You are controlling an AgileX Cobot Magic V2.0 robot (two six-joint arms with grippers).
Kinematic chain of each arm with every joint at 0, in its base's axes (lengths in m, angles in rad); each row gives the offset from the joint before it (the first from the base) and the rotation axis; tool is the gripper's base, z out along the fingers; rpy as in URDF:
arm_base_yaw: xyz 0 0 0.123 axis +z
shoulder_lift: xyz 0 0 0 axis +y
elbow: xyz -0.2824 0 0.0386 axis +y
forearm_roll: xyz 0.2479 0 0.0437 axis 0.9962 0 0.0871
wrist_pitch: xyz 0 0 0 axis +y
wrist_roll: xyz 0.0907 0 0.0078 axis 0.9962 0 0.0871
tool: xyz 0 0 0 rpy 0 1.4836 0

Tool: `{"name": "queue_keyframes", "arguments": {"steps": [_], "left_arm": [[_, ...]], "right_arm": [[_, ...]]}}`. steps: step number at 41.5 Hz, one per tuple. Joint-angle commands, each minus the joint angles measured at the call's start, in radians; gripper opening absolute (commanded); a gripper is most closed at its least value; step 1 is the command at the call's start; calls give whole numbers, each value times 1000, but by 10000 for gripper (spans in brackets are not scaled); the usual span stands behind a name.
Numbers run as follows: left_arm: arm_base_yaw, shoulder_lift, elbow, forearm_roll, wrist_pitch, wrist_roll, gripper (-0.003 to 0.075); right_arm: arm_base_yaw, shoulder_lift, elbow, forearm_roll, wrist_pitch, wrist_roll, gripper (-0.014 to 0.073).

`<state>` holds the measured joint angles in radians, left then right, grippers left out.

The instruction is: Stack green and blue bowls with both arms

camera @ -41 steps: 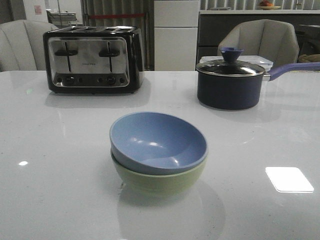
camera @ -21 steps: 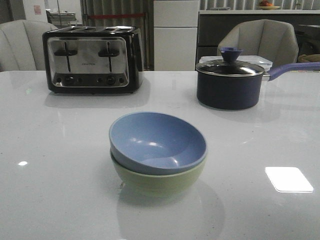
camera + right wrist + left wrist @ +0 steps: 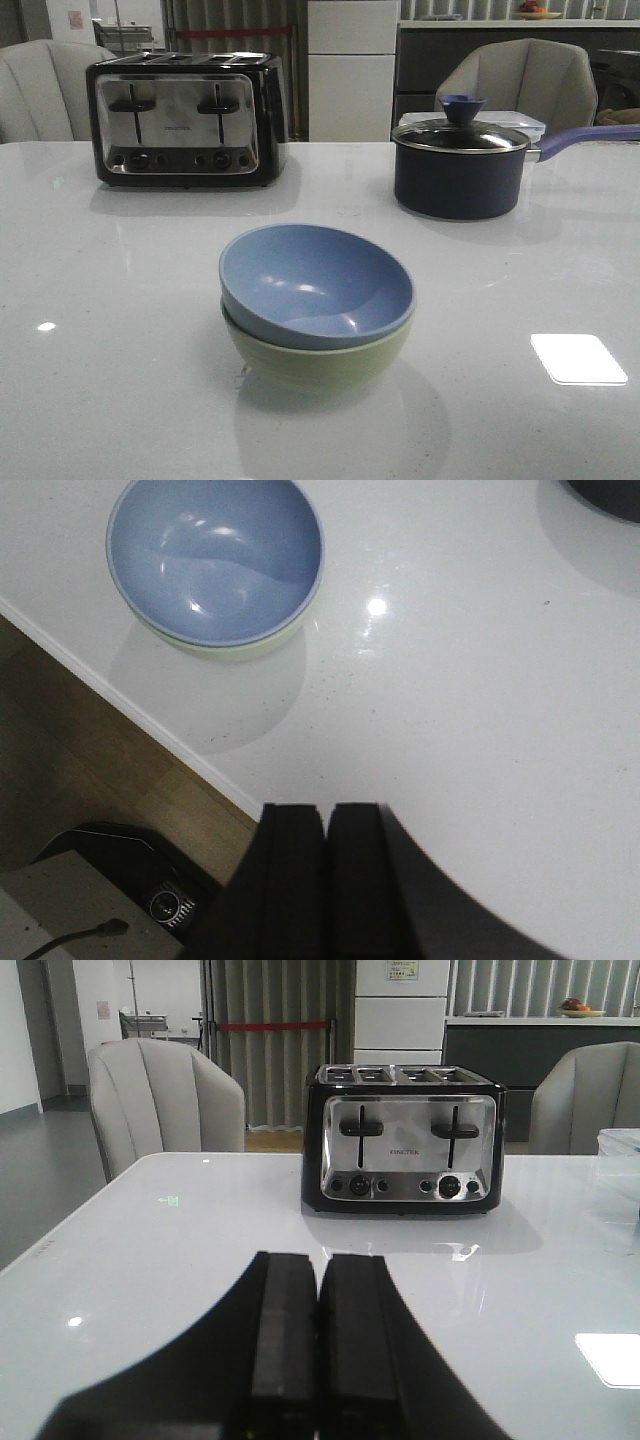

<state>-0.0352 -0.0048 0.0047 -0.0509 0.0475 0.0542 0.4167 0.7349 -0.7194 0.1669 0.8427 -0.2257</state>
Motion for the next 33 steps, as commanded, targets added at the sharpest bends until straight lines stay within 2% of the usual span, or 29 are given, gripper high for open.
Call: {"name": "queue_keyframes", "arguments": {"steps": [1,22,27,33], "left_arm": [[-7,-19,4,-7,-90,-7,93],[-7,-19,4,-7,-90,-7,93],[-7,-19,4,-7,-90,-7,93],[-7,-19,4,-7,-90,-7,93]], "right_arm": [[-5,-1,-27,0,-59,-7,53],[-9,-15,-20,-4,-65,-7,53],[-103,-90,47,-9,-150,-8,53],[-293,-306,249,-9,-385,-8,53]]}}
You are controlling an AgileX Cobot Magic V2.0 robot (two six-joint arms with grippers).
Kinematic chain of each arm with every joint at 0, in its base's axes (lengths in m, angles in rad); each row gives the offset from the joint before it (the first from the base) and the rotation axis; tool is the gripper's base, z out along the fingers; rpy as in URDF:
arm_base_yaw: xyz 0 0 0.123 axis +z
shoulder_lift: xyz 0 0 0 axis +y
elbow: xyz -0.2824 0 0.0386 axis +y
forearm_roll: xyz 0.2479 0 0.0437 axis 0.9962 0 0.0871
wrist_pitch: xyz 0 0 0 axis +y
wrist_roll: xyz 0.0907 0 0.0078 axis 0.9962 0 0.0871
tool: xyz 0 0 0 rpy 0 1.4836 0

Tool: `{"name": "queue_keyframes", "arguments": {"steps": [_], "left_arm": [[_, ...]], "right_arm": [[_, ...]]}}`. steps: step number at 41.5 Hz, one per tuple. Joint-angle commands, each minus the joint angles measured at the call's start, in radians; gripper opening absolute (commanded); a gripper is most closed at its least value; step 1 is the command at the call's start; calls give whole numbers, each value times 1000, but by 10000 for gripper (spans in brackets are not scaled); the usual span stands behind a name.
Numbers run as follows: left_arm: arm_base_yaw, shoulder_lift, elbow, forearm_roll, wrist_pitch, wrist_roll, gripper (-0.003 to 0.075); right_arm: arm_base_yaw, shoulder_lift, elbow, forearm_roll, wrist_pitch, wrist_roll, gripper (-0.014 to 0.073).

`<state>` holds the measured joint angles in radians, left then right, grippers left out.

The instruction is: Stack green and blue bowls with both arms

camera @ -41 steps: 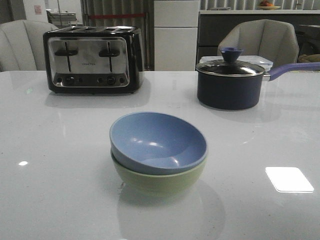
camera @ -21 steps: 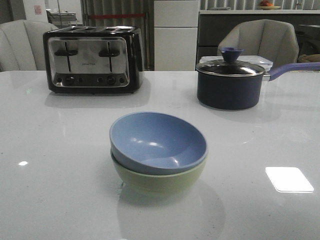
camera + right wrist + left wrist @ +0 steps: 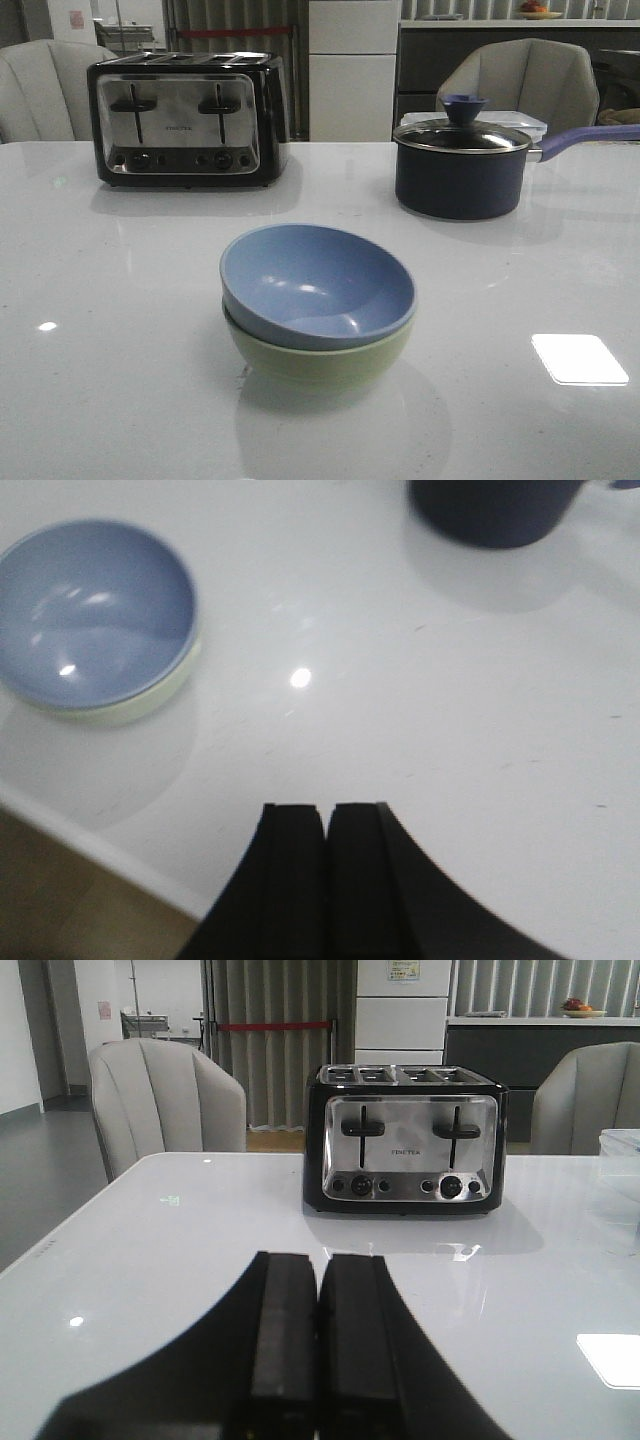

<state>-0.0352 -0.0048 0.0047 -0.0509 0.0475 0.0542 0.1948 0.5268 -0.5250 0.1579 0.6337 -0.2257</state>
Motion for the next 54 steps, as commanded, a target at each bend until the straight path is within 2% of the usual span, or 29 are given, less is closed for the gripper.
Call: {"name": "queue_keyframes", "arguments": {"steps": [1,6,10,21,40,42,47,54], "left_arm": [[-7,-19,4,-7,-90,-7,93],[-7,-19,4,-7,-90,-7,93],[-7,-19,4,-7,-90,-7,93],[-7,-19,4,-7,-90,-7,93],[-7,-19,4,-7,-90,-7,93],[-7,-19,4,-7,-90,-7,93],[-7,-19,4,-7,-90,-7,93],[-7,-19,4,-7,-90,-7,93]], "right_arm": [[-98,-129,83,0,-221,-8,53],[-195,-291,250,0,-377,-8,53],[-240,-384,361,1,-433,-8,53],[-202,-549,546,5,-553,-8,53],[-180,-556,549,3,-594,-2,53],[-180,-556,549,-25,-620,32,53],[-181,-556,549,-120,-661,215,59],[-187,-556,549,-120,-662,246,60]]}}
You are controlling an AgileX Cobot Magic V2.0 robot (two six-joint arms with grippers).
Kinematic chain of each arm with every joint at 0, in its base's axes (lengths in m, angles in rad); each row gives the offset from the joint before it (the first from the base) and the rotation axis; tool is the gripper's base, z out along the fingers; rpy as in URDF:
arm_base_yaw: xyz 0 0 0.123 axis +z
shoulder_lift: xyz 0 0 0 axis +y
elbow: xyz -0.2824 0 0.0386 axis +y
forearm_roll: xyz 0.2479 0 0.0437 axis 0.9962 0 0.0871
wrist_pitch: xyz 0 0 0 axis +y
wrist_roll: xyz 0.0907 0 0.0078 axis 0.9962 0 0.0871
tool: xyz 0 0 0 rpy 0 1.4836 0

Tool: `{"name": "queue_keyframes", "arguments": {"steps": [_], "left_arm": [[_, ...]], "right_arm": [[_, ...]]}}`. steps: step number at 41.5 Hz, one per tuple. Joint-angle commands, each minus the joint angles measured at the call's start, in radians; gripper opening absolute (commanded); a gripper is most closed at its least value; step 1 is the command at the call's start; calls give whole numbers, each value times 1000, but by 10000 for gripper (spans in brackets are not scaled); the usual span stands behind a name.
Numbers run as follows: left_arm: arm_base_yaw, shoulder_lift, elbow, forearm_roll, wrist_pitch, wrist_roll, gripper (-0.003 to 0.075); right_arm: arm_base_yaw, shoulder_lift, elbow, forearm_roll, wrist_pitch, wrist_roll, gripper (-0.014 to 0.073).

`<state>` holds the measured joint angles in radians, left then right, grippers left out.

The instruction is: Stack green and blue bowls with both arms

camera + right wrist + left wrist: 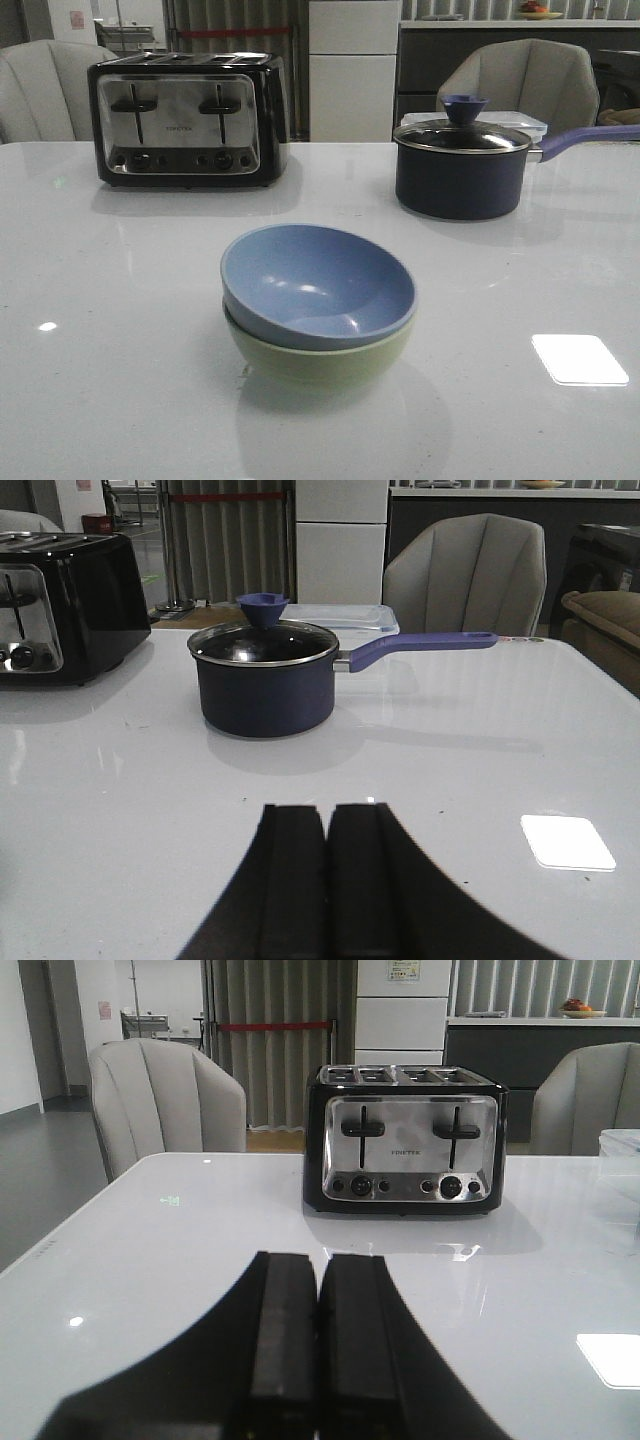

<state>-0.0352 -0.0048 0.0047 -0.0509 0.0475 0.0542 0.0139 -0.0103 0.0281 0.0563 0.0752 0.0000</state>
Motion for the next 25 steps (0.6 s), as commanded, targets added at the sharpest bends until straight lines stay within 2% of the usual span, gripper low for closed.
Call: {"name": "queue_keyframes", "arguments": {"steps": [1,8,25], "left_arm": [[-7,-19,4,-7,-90,-7,93],[-7,-19,4,-7,-90,-7,93],[-7,-19,4,-7,-90,-7,93]], "right_arm": [[-10,-19,-4,-18,-105,20,60],[-55,-19,-4,-18,-102,20,59],[-38,-20,-4,-50,-101,20,59]]}}
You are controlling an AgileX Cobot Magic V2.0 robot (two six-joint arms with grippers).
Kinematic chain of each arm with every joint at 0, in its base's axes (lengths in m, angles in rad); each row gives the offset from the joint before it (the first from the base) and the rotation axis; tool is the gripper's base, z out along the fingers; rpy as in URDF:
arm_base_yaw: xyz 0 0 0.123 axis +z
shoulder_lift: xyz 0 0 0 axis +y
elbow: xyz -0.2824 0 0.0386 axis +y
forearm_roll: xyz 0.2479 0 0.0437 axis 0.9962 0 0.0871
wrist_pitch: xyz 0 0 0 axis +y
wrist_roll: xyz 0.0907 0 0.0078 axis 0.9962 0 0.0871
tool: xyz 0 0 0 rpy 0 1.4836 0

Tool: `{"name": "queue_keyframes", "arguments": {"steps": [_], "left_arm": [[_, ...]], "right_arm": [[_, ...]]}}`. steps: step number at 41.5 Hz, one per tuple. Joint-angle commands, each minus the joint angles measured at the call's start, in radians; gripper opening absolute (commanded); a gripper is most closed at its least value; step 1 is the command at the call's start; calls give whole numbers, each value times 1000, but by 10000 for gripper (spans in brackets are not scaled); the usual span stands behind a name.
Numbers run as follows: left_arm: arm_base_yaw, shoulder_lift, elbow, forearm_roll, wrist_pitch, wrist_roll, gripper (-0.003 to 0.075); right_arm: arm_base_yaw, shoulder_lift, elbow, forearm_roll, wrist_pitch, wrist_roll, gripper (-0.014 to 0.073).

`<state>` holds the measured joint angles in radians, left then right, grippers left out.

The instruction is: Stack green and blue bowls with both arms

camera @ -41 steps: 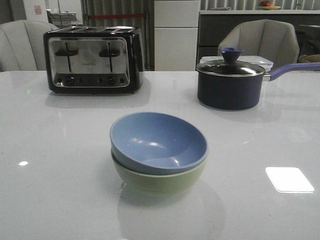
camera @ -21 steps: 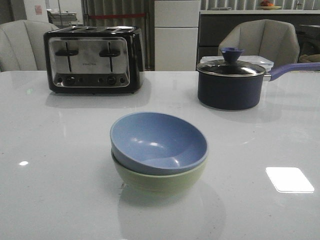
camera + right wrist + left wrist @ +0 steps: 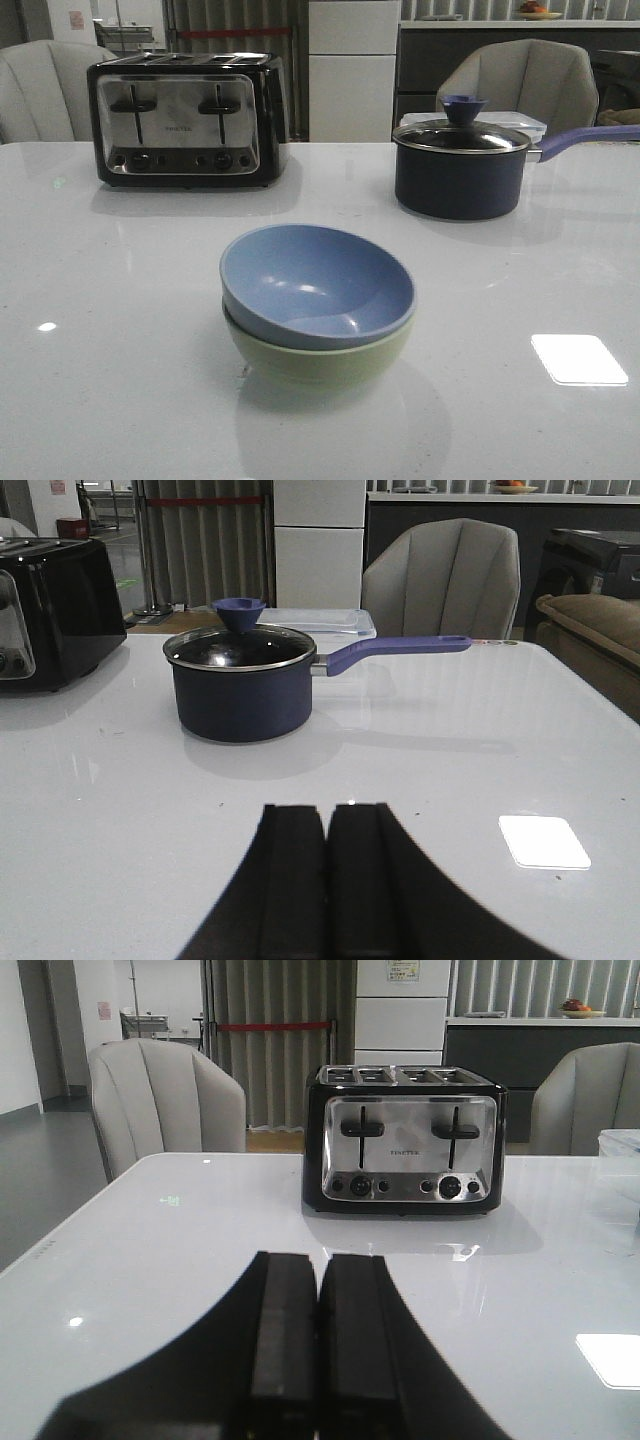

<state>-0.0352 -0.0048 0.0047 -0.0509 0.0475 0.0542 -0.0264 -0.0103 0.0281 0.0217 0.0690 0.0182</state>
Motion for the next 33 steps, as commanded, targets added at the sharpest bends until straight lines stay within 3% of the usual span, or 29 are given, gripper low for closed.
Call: {"name": "queue_keyframes", "arguments": {"steps": [1,33], "left_arm": [[-7,-19,4,-7,-90,-7,93],[-7,-19,4,-7,-90,-7,93]], "right_arm": [[2,-20,-4,-16,-95,2,59],[2,-20,-4,-22,-76,2,58]]}}
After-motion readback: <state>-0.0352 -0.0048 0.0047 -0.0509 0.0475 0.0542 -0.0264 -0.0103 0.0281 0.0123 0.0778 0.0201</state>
